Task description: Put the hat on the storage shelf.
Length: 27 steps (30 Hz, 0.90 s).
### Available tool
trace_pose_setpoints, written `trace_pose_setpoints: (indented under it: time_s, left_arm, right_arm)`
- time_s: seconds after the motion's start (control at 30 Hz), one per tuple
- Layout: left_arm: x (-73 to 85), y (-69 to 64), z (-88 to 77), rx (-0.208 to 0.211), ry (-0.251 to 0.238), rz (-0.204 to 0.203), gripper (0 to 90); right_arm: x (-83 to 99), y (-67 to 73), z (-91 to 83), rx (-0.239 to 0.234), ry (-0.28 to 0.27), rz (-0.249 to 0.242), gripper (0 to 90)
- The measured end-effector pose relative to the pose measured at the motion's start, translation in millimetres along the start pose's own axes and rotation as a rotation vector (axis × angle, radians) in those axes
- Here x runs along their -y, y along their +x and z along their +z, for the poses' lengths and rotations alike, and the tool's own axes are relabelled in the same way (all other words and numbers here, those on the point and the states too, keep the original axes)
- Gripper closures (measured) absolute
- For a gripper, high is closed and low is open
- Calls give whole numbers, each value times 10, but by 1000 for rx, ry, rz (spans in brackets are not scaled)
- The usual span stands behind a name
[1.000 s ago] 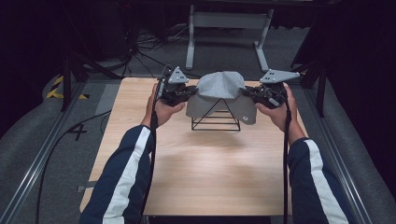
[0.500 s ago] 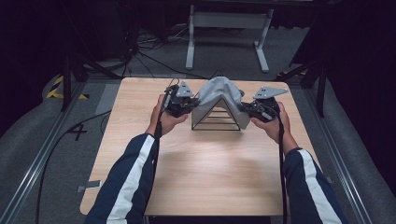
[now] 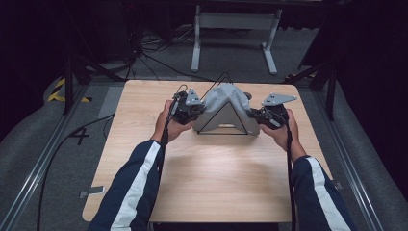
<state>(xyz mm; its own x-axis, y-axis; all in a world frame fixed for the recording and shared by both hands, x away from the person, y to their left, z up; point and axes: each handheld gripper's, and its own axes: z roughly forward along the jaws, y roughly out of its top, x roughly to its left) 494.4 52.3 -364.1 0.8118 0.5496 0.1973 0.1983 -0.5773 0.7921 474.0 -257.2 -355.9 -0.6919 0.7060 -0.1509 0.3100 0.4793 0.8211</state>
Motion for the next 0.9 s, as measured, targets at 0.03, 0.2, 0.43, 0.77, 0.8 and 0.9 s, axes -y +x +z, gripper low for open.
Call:
trace_pose_setpoints:
  time_s: [0.03, 0.2, 0.43, 0.77, 0.8, 0.9]
  left_arm:
    - [7, -10, 15, 2, 11, 0, 850]
    - [67, -17, 107, 13, 23, -15, 850]
    - [181, -13, 203, 23, 43, -32, 851]
    - [298, 21, 225, 11, 47, -67, 846]
    - [306, 19, 215, 12, 33, -76, 844]
    - [308, 26, 174, 6, 39, -67, 841]
  right_arm:
    - [21, -1, 19, 0, 8, 4, 850]
    - [133, -23, 135, 1, 49, 19, 850]
    - [227, -38, 231, -2, 66, 47, 850]
    - [272, -30, 282, 7, 59, 74, 827]
    - [269, -31, 272, 12, 58, 71, 821]
    - [261, -35, 241, 15, 49, 69, 810]
